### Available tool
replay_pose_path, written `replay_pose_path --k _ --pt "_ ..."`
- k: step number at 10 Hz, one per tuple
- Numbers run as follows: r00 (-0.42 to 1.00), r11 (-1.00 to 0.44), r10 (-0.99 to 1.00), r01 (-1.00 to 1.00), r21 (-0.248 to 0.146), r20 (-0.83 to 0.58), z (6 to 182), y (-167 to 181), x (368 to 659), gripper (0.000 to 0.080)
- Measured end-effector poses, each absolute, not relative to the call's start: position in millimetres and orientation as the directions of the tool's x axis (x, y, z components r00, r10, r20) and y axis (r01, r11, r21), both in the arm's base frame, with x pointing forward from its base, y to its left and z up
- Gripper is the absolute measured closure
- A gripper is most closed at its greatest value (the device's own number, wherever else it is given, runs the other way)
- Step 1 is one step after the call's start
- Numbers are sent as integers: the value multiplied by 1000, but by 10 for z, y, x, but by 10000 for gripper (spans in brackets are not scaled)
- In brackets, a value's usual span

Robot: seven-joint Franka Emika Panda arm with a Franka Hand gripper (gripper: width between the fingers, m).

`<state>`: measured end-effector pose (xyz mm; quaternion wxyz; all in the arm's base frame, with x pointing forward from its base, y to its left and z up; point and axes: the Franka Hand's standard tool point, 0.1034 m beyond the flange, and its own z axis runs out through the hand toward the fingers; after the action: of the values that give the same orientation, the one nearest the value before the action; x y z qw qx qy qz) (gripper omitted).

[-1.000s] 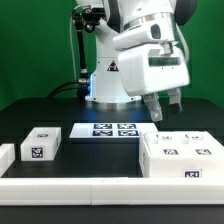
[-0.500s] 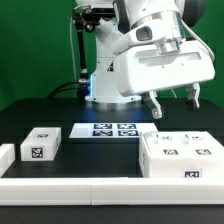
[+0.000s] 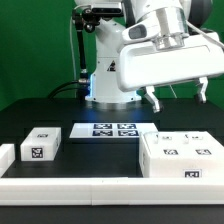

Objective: Assemble cabinet

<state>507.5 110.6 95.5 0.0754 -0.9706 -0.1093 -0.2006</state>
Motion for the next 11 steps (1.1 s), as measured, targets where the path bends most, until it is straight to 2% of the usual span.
replay_pose_path --k 1,5,7,8,9,11 --pt "883 -967 179 239 -86 433 954 1077 5116 150" --pt "886 -968 178 237 -88 429 925 1070 5106 150" --pt "933 -984 58 113 -136 355 722 1093 4958 150" --pt "943 -988 -10 42 -150 333 688 1136 4920 150" --pt "930 -990 7 57 -127 367 654 1140 4878 150" --pt "935 -990 8 56 -127 354 631 1131 4864 150"
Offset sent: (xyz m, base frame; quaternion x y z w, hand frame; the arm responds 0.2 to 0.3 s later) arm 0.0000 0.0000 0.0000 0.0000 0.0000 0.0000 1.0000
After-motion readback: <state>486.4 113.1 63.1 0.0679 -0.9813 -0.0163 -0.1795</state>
